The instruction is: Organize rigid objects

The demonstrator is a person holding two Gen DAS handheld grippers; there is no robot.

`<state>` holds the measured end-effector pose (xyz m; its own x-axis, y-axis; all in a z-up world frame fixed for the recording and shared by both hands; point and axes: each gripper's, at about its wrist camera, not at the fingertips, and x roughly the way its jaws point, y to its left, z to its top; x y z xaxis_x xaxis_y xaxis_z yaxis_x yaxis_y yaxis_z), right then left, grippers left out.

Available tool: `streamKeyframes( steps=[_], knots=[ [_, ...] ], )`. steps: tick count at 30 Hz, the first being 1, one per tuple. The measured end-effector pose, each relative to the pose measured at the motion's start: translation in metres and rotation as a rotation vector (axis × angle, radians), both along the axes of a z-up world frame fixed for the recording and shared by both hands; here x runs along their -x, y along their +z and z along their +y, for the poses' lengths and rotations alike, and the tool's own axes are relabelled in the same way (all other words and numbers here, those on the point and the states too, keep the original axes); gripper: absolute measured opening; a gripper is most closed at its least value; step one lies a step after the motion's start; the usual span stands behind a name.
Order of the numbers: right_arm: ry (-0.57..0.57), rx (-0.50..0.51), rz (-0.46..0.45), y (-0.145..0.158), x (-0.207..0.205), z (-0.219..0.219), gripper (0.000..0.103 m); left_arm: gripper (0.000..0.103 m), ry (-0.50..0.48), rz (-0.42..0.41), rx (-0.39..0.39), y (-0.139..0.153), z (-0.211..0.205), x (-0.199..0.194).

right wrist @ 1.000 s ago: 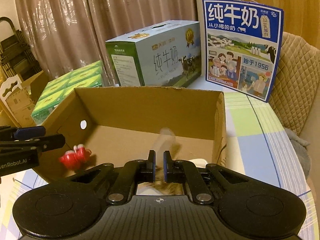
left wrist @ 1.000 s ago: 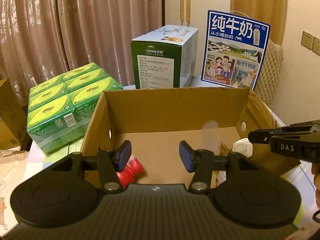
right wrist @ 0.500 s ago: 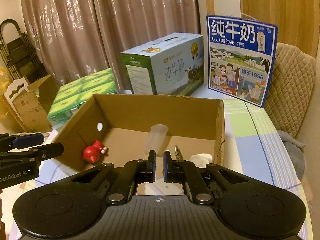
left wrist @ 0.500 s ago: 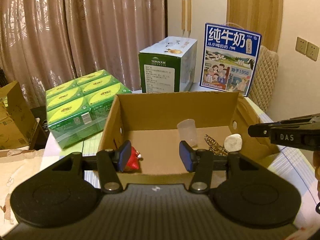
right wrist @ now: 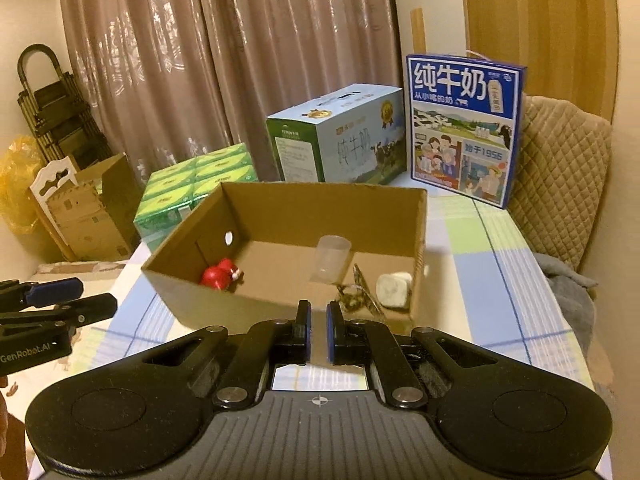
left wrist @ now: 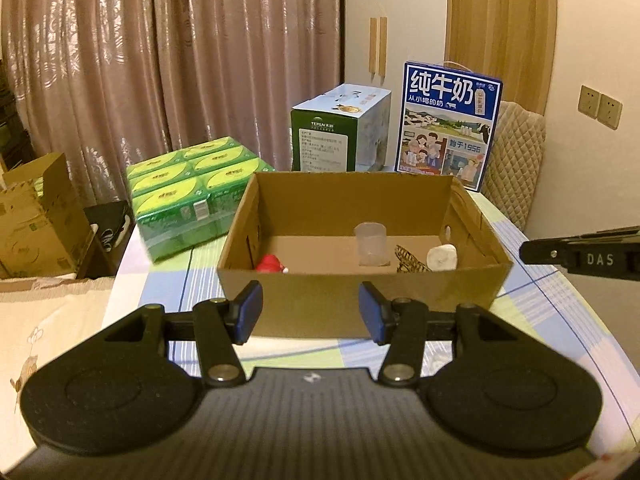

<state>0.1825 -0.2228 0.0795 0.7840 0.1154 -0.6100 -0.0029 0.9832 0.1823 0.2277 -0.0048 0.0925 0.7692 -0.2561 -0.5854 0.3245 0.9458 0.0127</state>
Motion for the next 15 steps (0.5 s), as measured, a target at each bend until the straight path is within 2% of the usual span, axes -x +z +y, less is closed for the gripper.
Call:
streamKeyframes(
  steps=[7, 15],
  knots=[
    [-0.004, 0.02, -0.023, 0.0, 0.045, 0.002, 0.002, 0.051, 0.036, -0.003, 0.038, -0.001, 0.013, 0.047],
    [0.02, 0.035, -0.035, -0.017, 0.087, 0.006, 0.002, 0.052, 0.067, 0.018, 0.043, -0.025, 0.024, 0.09]
  ],
)
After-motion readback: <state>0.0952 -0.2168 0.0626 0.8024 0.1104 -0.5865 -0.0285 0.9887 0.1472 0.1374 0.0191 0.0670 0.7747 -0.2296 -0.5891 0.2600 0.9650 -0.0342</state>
